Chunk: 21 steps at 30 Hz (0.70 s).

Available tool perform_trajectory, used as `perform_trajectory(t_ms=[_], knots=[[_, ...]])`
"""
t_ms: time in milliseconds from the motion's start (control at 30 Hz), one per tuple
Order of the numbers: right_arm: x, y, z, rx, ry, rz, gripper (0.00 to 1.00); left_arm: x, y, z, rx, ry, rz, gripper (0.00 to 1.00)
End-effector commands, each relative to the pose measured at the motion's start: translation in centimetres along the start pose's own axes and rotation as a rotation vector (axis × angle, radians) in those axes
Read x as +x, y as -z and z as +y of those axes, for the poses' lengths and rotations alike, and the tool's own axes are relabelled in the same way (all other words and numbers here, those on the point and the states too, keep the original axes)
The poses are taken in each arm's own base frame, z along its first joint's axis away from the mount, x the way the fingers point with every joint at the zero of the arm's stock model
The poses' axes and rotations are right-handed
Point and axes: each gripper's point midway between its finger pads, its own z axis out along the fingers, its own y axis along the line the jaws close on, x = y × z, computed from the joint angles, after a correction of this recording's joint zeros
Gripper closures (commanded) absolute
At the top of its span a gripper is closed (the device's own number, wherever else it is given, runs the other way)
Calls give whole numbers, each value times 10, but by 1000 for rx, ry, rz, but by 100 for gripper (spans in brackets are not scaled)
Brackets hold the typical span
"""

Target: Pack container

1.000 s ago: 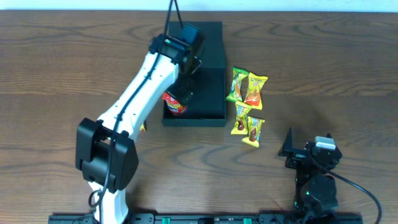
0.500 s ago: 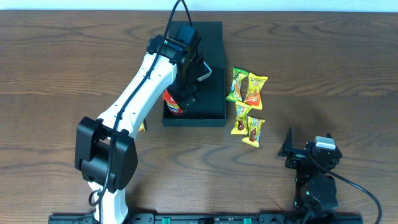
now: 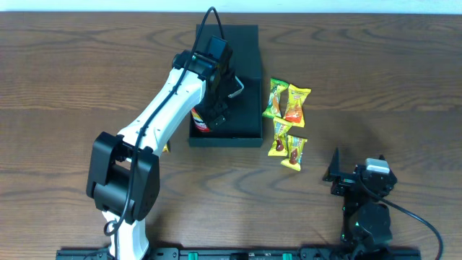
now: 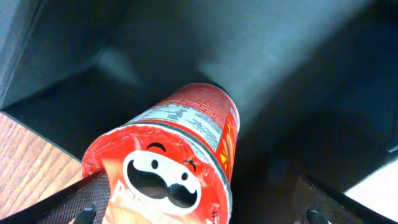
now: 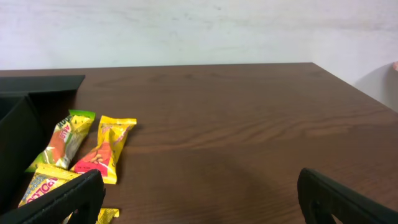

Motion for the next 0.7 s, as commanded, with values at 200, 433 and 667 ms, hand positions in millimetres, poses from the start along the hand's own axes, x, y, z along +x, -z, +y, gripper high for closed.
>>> perform_trajectory(t_ms=[200,433,667], knots=[[0,0,-3,16,-2,2,1,-9,17,-1,-5,28,-30,5],[0,0,-3,16,-2,2,1,-15,23,-9,40,45,-64,5],[0,0,-3,16,-2,2,1,-18,23,17,-62,66,-77,5]])
